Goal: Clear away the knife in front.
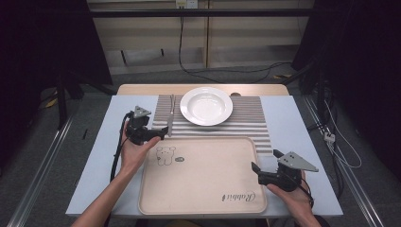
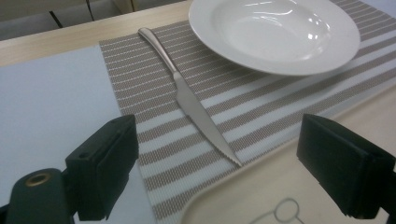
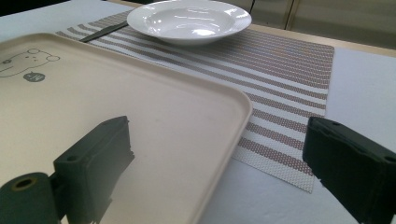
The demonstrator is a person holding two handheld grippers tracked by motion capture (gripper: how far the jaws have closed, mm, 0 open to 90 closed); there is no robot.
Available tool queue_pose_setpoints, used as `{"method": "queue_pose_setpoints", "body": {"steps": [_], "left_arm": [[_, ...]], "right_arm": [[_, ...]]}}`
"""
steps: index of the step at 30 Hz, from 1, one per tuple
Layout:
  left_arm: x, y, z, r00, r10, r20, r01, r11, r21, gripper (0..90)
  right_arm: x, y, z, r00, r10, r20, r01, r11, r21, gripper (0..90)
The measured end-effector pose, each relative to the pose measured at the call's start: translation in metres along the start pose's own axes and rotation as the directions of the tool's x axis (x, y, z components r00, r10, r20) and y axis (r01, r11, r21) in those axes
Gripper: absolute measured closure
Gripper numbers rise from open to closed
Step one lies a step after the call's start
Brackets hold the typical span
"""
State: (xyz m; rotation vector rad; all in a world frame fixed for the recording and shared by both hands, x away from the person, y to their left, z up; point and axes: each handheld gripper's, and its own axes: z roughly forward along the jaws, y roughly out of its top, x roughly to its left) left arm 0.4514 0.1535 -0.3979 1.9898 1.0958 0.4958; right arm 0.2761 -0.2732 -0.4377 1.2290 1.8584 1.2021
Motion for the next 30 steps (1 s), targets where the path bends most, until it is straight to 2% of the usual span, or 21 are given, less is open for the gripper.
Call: {"method": "queue_pose_setpoints", "body": {"steps": [6,10,12,14,18,20,21,23,25,27,30], "left_arm": [[0.006,0.019,0.024,0.9998,0.0,-0.019,0.0,1.0,0.01,12.1],[0.012,0.03,0.039,0.9989,-0.031,-0.035,0.031,0.9995,0.0,12.9],[0.016,0.036,0.046,0.9989,-0.013,-0.044,0.013,0.9998,0.016,13.0],[0.019,0.041,0.054,0.9988,-0.013,-0.047,0.014,0.9996,0.025,13.8],[0.021,0.048,0.068,0.9978,-0.004,-0.066,0.007,0.9987,0.051,16.3],[0.02,0.05,0.076,0.9931,0.03,-0.114,-0.022,0.9971,0.072,20.6],[0.02,0.051,0.08,0.9929,0.037,-0.113,-0.028,0.9963,0.081,22.1],[0.022,0.052,0.09,0.9941,0.009,-0.108,0.001,0.9955,0.095,22.1],[0.025,0.053,0.1,0.9941,0.01,-0.108,0.003,0.9931,0.118,22.6],[0.028,0.052,0.11,0.9939,-0.006,-0.11,0.02,0.9919,0.125,24.2],[0.032,0.052,0.121,0.9915,0.01,-0.13,0.011,0.9877,0.156,27.4]], "right_arm": [[0.0,-0.001,0.001,1.0,-0.001,-0.006,0.001,1.0,0.007,8.2],[-0.002,-0.002,0.004,0.9999,0.006,-0.013,-0.006,1.0,0.016,8.0],[-0.003,-0.002,0.004,0.9997,0.015,-0.018,-0.015,1.0,0.024,7.9],[-0.002,-0.003,0.005,0.9994,0.023,-0.026,-0.022,0.999,0.036,7.9],[0.0,-0.003,0.003,0.9993,0.009,-0.037,-0.008,1.0,0.029,8.3],[-0.001,-0.003,0.003,0.9995,0.003,-0.032,-0.002,1.0,0.026,8.3],[-0.001,-0.003,0.003,0.9995,0.004,-0.031,-0.003,1.0,0.024,8.3],[-0.001,-0.003,0.003,0.9997,0.007,-0.025,-0.006,1.0,0.03,7.9],[0.0,-0.003,0.003,0.9997,0.004,-0.026,-0.003,0.999,0.035,7.8],[0.001,-0.003,0.003,0.9996,-0.007,-0.027,0.007,0.999,0.033,8.1],[0.001,-0.003,0.002,0.9996,-0.009,-0.027,0.01,0.999,0.033,8.1]]}}
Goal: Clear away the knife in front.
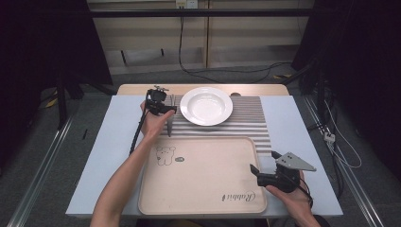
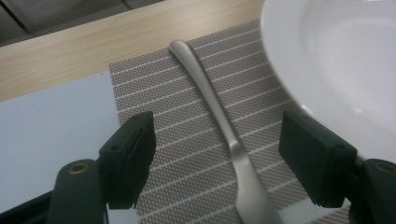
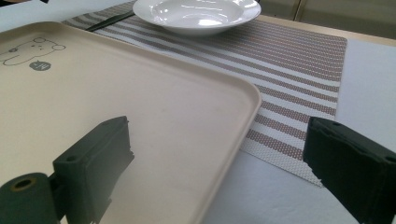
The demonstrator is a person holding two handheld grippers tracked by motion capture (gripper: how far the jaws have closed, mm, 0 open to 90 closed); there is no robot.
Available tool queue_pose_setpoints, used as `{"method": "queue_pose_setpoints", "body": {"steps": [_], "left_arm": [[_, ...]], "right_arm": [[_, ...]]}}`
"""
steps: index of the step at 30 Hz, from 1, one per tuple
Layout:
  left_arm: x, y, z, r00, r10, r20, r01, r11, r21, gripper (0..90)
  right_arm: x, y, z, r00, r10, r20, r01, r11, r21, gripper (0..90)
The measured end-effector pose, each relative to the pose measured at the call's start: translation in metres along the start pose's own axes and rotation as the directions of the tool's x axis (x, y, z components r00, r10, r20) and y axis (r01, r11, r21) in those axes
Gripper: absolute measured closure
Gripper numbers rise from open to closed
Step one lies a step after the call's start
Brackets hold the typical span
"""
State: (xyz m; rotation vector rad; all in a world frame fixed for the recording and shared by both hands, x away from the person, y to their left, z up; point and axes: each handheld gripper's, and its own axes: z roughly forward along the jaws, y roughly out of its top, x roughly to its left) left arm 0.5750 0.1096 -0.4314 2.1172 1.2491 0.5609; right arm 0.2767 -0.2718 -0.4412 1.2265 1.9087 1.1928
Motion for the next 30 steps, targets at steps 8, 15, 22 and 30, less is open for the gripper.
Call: {"method": "queue_pose_setpoints", "body": {"steps": [8,15,22,30], "left_arm": [[0.015,0.008,0.015,0.9937,-0.111,0.017,0.11,0.9938,0.013,36.9],[0.007,0.016,0.026,0.9979,-0.064,0.008,0.064,0.9975,0.03,45.3],[0.001,0.019,0.035,0.998,-0.062,0.011,0.062,0.9959,0.067,61.3],[0.007,0.023,0.043,0.9938,-0.102,0.044,0.096,0.9868,0.13,67.1]], "right_arm": [[0.0,0.0,0.0,0.9999,0.004,-0.015,-0.004,1.0,-0.002,8.0],[-0.001,0.0,0.001,0.9999,0.006,-0.012,-0.006,1.0,0.002,8.1],[-0.001,0.0,0.0,0.9999,0.003,-0.012,-0.003,1.0,-0.001,8.1],[-0.001,0.0,0.0,0.9999,0.007,-0.013,-0.007,1.0,-0.001,8.1]]}}
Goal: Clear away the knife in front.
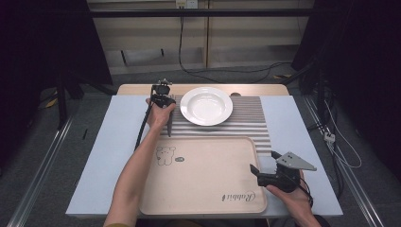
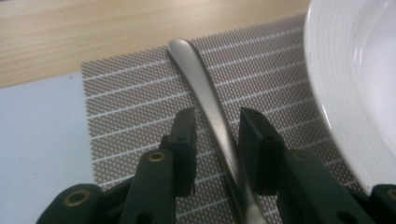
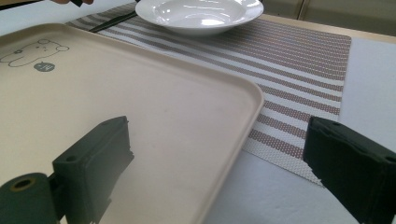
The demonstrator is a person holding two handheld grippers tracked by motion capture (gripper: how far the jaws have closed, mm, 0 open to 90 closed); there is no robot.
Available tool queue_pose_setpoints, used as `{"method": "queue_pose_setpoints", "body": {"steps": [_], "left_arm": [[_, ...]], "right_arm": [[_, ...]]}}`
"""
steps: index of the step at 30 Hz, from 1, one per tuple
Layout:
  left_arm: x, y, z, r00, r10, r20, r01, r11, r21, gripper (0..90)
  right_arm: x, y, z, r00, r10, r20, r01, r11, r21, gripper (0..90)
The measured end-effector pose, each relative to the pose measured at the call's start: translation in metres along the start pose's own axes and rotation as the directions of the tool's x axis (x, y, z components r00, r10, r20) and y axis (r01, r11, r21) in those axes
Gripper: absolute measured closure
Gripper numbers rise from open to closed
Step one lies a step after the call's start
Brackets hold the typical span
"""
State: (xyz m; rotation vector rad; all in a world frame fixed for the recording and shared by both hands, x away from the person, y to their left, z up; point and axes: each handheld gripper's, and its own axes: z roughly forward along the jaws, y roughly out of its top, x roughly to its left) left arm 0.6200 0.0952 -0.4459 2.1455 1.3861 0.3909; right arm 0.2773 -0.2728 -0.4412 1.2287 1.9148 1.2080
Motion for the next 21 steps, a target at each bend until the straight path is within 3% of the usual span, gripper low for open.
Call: {"method": "queue_pose_setpoints", "body": {"steps": [2,9,10,13,17,21], "left_arm": [[-0.0039,0.0007,0.001,0.9998,-0.001,-0.019,0.001,1.0,-0.006,68.9],[-0.0027,0.0032,-0.0005,1.0,0.007,-0.001,-0.007,0.9996,0.028,75.3],[-0.0022,0.0042,-0.0014,0.9996,0.027,0.002,-0.027,0.9987,0.043,75.6],[-0.0016,0.0042,-0.0035,0.9995,0.029,0.013,-0.03,0.9972,0.068,78.3],[-0.0038,0.0039,-0.0041,0.9982,0.06,0.003,-0.06,0.9956,0.072,79.1],[-0.0024,0.0028,-0.005,0.9991,0.042,0.011,-0.042,0.9959,0.08,78.7]], "right_arm": [[-0.0002,0.0,0.0001,1.0,0.001,0.0,-0.001,1.0,0.001,8.1],[-0.0001,-0.0001,0.0001,1.0,-0.002,0.002,0.002,1.0,0.003,8.3],[-0.0001,-0.0001,0.0003,1.0,-0.001,0.003,0.001,1.0,0.004,8.3],[-0.0001,-0.0001,0.0006,1.0,-0.001,0.003,0.001,1.0,0.006,8.4],[-0.0001,-0.0001,0.0015,1.0,-0.004,0.004,0.004,1.0,0.007,8.5],[-0.0001,-0.0001,0.0011,1.0,-0.004,0.007,0.004,1.0,0.008,8.5]]}}
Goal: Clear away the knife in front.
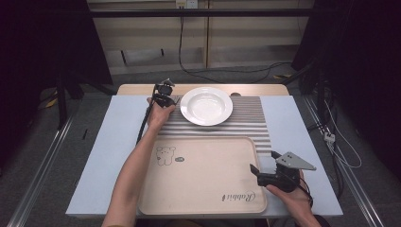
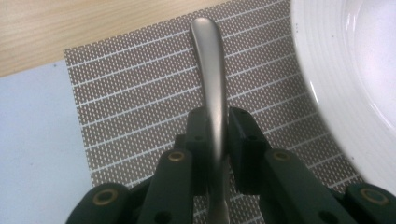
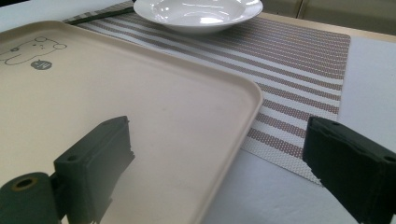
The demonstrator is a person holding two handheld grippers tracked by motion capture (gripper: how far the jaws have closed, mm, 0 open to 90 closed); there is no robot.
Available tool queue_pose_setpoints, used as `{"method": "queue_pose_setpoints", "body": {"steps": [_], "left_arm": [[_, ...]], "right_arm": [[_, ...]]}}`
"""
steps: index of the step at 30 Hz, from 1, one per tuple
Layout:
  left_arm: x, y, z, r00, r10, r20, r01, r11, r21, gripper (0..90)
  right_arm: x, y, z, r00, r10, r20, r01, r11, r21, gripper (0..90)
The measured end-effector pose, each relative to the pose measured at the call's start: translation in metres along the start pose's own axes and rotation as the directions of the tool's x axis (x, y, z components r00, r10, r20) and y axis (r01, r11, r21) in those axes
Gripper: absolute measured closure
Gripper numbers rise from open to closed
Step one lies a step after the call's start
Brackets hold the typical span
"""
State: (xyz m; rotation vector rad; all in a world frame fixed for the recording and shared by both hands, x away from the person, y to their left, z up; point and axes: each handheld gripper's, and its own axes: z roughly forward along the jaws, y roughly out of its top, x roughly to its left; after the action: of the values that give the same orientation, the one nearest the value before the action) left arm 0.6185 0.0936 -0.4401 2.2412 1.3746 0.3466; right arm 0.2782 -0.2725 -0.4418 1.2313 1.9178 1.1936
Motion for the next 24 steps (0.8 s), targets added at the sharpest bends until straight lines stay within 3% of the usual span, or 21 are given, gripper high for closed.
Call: {"method": "queue_pose_setpoints", "body": {"steps": [5,13,14,16,22,24], "left_arm": [[-0.0019,-0.0003,-0.0015,0.9997,0.023,-0.006,-0.022,0.9996,0.018,78.6],[-0.0005,0.0006,-0.0012,0.9998,0.02,0.007,-0.02,0.9996,0.023,79.4],[-0.001,0.001,-0.0015,0.9987,0.05,0.009,-0.05,0.9983,0.028,79.5],[-0.0024,0.0006,-0.0012,0.9974,0.072,-0.001,-0.072,0.9972,0.021,79.6],[0.0005,0.0003,-0.0023,0.9992,0.037,0.017,-0.037,0.9991,0.021,79.6],[0.001,0.0004,-0.003,0.9988,0.049,0.009,-0.049,0.9984,0.028,79.6]], "right_arm": [[-0.0002,-0.0001,0.0005,1.0,0.001,-0.002,-0.001,1.0,0.001,8.5],[0.0001,0.0,0.0,1.0,0.001,-0.002,-0.001,1.0,0.0,8.5],[-0.0001,0.0,0.0003,1.0,0.001,-0.003,-0.001,1.0,0.0,8.5],[0.0,-0.0001,0.0006,1.0,0.001,-0.004,-0.001,1.0,0.002,8.5],[0.0003,-0.0001,0.0006,1.0,-0.001,-0.003,0.001,1.0,0.002,8.5],[0.0002,-0.0002,0.0007,1.0,0.001,-0.003,-0.001,1.0,0.003,8.5]]}}
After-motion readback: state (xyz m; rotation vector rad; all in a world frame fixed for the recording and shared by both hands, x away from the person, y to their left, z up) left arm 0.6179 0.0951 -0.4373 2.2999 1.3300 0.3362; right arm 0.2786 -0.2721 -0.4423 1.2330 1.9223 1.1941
